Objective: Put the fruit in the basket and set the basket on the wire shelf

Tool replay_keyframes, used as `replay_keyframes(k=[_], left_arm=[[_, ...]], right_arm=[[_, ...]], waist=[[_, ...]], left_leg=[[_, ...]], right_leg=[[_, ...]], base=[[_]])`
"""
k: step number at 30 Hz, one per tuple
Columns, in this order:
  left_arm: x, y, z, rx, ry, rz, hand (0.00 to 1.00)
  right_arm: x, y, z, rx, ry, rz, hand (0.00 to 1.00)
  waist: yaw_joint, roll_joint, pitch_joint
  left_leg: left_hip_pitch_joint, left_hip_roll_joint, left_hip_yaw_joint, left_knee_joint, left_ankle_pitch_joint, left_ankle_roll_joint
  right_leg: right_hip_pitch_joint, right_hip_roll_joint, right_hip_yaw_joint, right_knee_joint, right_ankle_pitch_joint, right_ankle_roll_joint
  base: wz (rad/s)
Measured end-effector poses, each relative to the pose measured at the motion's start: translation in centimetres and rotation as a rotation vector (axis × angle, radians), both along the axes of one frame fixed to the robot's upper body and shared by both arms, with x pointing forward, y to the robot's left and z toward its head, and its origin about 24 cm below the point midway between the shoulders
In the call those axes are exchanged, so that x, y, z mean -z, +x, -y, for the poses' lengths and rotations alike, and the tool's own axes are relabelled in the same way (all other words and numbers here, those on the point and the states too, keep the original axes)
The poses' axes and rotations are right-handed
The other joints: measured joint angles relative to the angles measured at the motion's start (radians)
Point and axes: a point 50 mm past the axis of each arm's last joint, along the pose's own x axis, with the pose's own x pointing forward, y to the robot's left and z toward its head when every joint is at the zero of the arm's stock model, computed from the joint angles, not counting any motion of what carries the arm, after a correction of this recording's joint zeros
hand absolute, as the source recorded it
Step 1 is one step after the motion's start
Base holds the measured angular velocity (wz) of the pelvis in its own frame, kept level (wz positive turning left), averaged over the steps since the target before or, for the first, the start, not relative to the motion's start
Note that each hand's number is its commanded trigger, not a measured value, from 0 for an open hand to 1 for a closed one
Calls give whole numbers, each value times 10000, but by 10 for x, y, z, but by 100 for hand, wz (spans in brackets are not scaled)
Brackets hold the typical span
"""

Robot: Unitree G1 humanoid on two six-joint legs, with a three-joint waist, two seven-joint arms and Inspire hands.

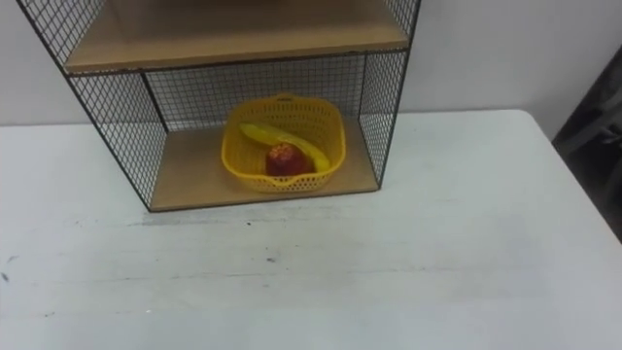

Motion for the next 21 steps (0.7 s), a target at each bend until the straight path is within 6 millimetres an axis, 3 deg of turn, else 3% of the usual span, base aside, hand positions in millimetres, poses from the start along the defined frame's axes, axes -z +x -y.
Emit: replay_keyframes(k=[3, 6, 9, 13, 15, 21], left_arm=[[6, 17, 10, 2403, -867, -461, 0], [11, 41, 21, 4222, -1514, -570, 0], [15, 51, 35, 5381, -2010, -620, 0], [16, 58, 42, 5961, -2260, -560, 0], [16, 62, 44, 6222, -2329, -483, 0], [17, 64, 45, 6374, -2516, -312, 0]], right_arm=[[4, 11, -6, -3195, 995, -469, 0], [8, 24, -12, -5174, 1760, -780, 0], [11, 36, -20, -6614, 2204, -855, 0], [13, 48, -27, -7719, 2440, -770, 0], [13, 57, -28, -8115, 2472, -464, 0], [13, 73, -36, -8606, 2667, 252, 0]], waist=[[-11, -30, 28], [-88, 0, 43], [-277, 25, 85], [-280, 29, 126], [-279, 73, 200], [-246, 99, 208]], left_leg=[[124, 61, 60, 2, 43, -63], [221, 67, 45, 8, 94, -140], [227, 70, -15, 41, 96, -135], [63, 133, -10, 130, 90, -127], [-14, 149, -3, 132, 97, -132], [-66, 189, 34, 116, 126, -140]], right_leg=[[139, 102, 91, -153, 109, -27], [155, 160, 237, -162, 118, -44], [157, 193, 234, -180, 126, -58], [9, 252, 262, -172, 128, -101], [-40, 264, 227, -183, 133, -114], [-90, 289, 204, -193, 127, -147]], base=[[-14], [-12], [-4], [-4], [5], [1]])
